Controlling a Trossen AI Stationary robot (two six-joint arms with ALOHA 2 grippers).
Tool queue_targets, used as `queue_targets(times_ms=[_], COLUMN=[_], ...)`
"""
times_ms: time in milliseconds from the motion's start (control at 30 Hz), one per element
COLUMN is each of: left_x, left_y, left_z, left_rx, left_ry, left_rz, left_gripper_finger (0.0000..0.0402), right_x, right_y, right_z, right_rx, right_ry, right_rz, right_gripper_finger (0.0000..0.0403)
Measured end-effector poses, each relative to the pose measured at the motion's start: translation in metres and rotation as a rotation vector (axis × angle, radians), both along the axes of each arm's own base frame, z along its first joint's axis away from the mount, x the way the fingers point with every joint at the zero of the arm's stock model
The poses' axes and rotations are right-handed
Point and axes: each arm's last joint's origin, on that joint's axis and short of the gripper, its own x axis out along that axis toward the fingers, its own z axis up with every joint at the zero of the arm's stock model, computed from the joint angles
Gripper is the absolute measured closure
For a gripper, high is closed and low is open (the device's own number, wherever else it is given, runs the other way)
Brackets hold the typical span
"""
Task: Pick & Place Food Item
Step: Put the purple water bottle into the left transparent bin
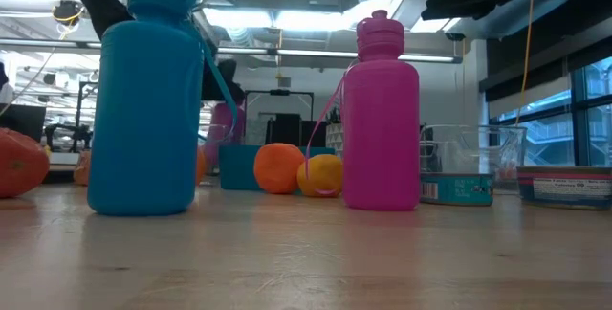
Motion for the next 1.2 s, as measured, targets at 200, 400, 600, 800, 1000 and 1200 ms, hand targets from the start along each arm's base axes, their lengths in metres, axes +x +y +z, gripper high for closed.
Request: queue_targets(times_ms=[200,400,600,800,1000,1200], left_x=[-0.001,-0.006,-0.009,-0.013,-0.014,-0.01], left_y=[-0.002,-0.008,-0.013,-0.018,-0.019,-0.015], left_z=[-0.012,-0.024,-0.029,-0.033,-0.033,-0.043], left_rx=[0.039,0.034,0.054,0.092,0.102,0.093], left_ry=[-0.038,-0.048,-0.069,-0.096,-0.101,-0.121], left_rz=[-0.001,0.01,0.028,0.032,0.046,0.045], left_gripper_finger=[0.0219,0.0219,0.0219,0.0219,0.0219,0.0219], right_x=[0.0,0.001,0.001,0.002,0.002,0.003], right_y=[-0.002,-0.002,-0.002,-0.002,-0.001,-0.001], right_z=[0.0,0.0,0.002,0.003,0.004,0.005], right_rx=[0.001,0.001,-0.006,-0.009,-0.007,-0.011], right_ry=[0.0,-0.005,-0.021,-0.029,-0.037,-0.052], right_rz=[-0.009,-0.009,-0.003,-0.001,-0.001,0.003], right_gripper_finger=[0.016,0.016,0.016,0.016,0.016,0.016])
